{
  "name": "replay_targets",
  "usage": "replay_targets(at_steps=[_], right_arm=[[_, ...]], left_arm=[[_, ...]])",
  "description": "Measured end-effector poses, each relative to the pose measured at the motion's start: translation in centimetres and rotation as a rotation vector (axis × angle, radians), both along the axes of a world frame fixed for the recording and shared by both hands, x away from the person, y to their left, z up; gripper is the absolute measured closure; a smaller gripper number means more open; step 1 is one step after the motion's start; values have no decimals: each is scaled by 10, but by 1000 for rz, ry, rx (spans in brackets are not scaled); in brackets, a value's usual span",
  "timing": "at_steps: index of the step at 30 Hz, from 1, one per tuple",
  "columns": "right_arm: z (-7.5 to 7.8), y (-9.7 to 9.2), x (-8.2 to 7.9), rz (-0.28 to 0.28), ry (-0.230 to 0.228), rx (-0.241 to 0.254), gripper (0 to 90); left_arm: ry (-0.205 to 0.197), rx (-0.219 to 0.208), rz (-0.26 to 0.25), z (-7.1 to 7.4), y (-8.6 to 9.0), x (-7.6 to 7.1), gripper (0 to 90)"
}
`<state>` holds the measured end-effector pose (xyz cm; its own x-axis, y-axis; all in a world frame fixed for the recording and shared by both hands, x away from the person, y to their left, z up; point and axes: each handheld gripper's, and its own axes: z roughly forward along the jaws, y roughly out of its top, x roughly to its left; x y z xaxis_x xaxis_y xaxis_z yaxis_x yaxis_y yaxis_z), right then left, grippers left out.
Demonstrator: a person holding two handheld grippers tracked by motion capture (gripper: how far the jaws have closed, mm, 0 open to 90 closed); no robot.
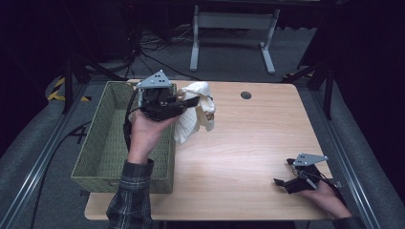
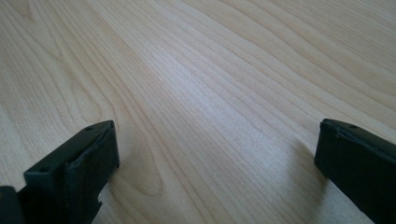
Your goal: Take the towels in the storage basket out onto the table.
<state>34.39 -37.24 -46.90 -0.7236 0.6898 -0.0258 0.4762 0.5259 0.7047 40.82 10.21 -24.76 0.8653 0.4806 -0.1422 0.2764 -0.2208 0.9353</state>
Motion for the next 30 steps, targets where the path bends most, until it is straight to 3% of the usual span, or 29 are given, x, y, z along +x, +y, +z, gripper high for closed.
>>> replay_targets(at_steps=[14,30], right_arm=[[0,0,0,0,0,0,1],[0,0,0,0,0,0,1]], left_arm=[[22,11,-69,-14,-44,1,830],[58,42,-156,-42,-94,1,829]])
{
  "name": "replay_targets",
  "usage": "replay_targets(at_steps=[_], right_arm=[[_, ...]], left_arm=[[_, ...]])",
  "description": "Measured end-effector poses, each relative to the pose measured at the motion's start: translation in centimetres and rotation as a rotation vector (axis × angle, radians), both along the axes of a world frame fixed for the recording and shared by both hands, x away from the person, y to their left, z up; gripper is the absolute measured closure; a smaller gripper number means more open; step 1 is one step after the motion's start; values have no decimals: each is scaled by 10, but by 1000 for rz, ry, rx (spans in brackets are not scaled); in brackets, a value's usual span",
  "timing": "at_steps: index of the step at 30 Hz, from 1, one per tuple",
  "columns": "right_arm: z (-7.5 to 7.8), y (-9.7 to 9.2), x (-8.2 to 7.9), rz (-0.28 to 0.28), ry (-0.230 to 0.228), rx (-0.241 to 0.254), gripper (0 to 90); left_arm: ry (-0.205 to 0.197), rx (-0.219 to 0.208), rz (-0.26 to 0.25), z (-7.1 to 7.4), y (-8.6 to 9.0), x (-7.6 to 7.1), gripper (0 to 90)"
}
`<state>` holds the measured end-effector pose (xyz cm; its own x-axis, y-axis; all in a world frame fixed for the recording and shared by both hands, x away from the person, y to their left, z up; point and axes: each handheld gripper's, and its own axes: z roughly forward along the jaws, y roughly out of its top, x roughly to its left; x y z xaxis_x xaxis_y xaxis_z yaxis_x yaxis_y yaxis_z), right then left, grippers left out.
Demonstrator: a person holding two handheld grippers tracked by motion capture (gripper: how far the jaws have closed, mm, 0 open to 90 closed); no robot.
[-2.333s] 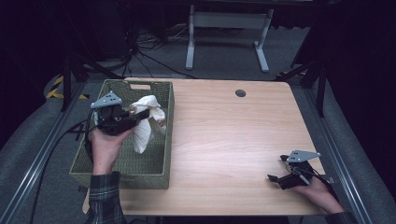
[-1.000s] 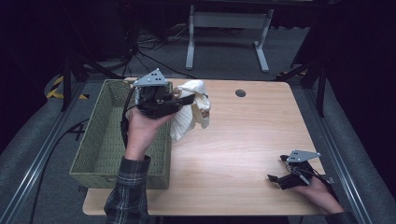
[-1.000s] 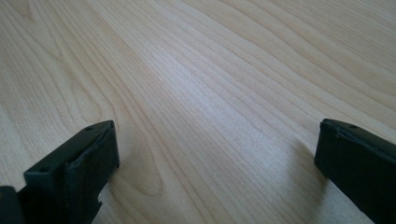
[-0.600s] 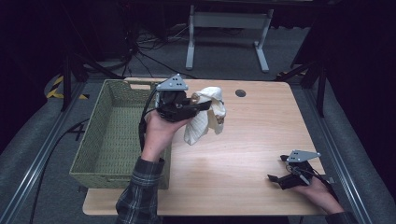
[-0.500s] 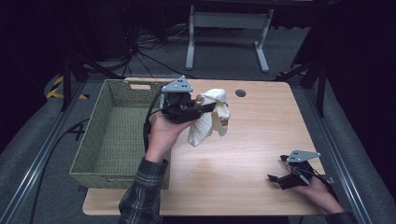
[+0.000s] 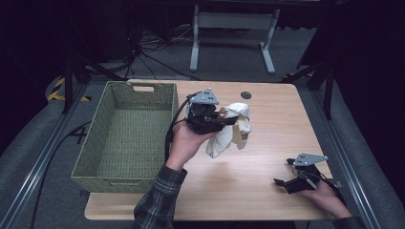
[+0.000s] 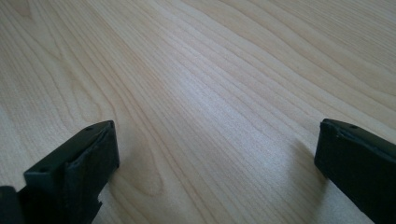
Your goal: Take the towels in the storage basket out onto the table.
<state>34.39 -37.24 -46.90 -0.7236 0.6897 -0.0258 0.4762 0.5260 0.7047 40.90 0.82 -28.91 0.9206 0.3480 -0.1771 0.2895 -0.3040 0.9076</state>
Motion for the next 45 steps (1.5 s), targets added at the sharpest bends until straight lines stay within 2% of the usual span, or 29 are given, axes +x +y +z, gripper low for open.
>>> replay_targets(at_steps=[7,11,21,23,27,29,33,34,35,38,43,45], right_arm=[[0,0,0,-1,2,1,1],[0,0,0,-1,2,1,1],[0,0,0,-1,2,1,1],[0,0,0,-1,2,1,1],[0,0,0,-1,2,1,1],[0,0,0,0,2,1,1],[0,0,0,0,0,0,1],[0,0,0,0,0,0,1],[0,0,0,0,0,0,1],[0,0,0,0,0,0,0],[0,0,0,0,0,0,0],[0,0,0,0,0,0,1]], left_arm=[[13,17,-19,-11,-13,0,830],[13,45,-34,-19,-24,0,830],[27,70,-53,-39,-43,0,830],[35,81,-66,-46,-50,-1,829],[36,106,-81,-53,-56,-1,829],[47,115,-89,-62,-61,-1,829],[66,132,-98,-71,-66,0,829],[73,151,-109,-78,-70,1,829],[73,151,-109,-78,-70,1,829],[87,174,-121,-90,-77,1,828],[106,192,-121,-103,-83,2,824],[130,217,-116,-115,-87,5,819]])
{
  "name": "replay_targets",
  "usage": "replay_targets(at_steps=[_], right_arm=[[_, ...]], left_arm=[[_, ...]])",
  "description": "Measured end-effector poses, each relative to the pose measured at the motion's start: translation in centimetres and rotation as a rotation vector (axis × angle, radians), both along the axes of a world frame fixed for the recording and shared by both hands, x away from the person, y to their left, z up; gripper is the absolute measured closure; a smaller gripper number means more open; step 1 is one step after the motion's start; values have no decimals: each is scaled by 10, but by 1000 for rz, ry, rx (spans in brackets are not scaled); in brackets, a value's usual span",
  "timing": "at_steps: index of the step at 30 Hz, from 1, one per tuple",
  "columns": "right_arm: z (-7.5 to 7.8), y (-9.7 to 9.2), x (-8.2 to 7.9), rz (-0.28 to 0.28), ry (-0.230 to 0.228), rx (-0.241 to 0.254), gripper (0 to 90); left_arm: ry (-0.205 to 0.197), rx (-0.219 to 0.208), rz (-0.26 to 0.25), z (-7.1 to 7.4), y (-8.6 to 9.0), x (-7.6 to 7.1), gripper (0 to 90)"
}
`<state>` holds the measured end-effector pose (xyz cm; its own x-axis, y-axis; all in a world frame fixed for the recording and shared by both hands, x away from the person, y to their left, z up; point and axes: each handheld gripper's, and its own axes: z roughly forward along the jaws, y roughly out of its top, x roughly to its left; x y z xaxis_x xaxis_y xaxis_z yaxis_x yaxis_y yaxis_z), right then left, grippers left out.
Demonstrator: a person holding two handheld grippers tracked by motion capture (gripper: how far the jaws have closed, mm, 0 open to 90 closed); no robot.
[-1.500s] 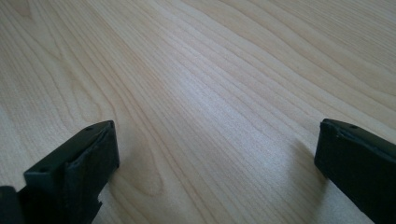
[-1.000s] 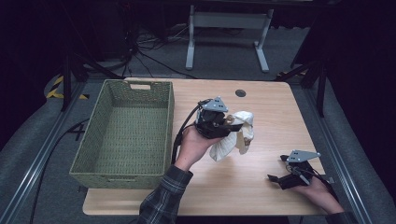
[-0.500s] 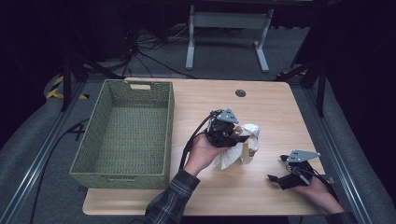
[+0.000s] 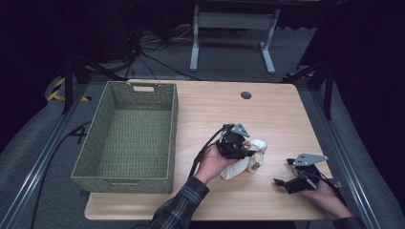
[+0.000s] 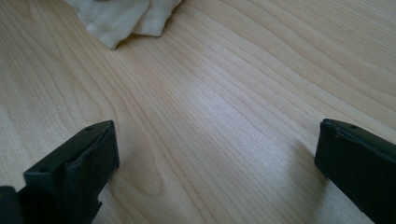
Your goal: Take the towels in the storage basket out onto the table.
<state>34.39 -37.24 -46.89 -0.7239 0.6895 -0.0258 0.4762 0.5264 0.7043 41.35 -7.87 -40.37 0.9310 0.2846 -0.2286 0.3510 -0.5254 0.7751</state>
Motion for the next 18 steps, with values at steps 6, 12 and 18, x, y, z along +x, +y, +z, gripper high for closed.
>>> replay_targets(at_steps=[6,12,18], right_arm=[[0,0,0,0,0,0,0],[0,0,0,0,0,0,0],[0,0,0,0,0,0,0]], left_arm=[[22,45,-7,-18,-6,4,811],[53,98,1,-37,-11,8,756],[34,86,11,-32,-9,4,482]])
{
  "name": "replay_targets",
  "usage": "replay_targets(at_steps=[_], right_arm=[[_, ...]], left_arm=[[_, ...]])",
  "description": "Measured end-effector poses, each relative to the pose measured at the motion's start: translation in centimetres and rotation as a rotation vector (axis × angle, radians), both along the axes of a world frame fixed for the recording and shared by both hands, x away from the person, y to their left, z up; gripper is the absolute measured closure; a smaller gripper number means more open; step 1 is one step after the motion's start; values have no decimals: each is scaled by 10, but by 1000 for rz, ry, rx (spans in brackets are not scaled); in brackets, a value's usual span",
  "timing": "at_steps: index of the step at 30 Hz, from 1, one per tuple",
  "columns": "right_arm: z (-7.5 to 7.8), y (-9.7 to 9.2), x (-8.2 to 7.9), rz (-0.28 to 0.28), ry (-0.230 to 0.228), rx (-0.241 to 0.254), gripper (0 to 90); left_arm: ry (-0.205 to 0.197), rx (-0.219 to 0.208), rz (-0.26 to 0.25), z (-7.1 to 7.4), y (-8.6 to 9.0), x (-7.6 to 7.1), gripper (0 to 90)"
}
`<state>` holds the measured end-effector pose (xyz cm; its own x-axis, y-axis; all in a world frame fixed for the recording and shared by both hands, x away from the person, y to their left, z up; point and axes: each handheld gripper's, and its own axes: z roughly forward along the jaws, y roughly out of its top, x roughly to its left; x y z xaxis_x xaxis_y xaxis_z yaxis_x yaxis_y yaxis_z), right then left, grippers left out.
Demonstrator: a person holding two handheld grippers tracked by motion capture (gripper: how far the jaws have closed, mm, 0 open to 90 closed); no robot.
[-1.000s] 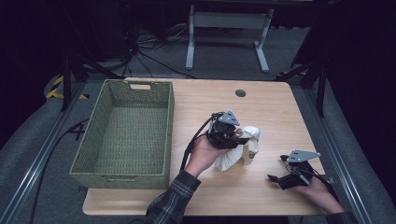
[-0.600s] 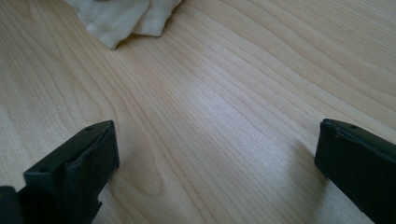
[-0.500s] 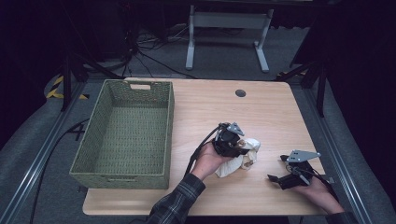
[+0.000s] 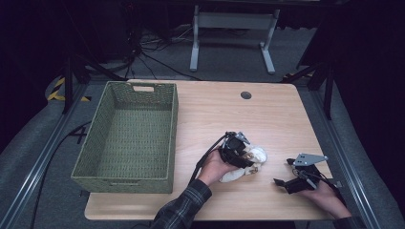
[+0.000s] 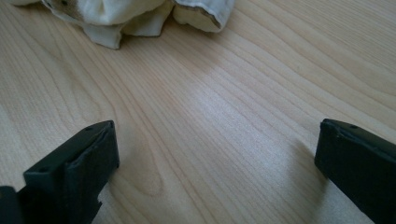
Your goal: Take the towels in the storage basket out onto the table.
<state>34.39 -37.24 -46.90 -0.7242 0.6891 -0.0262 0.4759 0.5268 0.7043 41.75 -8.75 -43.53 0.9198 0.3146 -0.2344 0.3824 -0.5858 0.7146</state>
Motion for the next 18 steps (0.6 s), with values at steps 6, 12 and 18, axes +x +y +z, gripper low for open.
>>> replay_targets(at_steps=[6,12,18], right_arm=[[0,0,0,2,0,-1,0],[0,0,0,2,0,-1,0],[0,0,0,3,-1,-1,0]], left_arm=[[-38,-35,13,18,14,-8,380],[-69,-66,45,30,40,-13,422],[-70,-42,126,23,49,-7,563]])
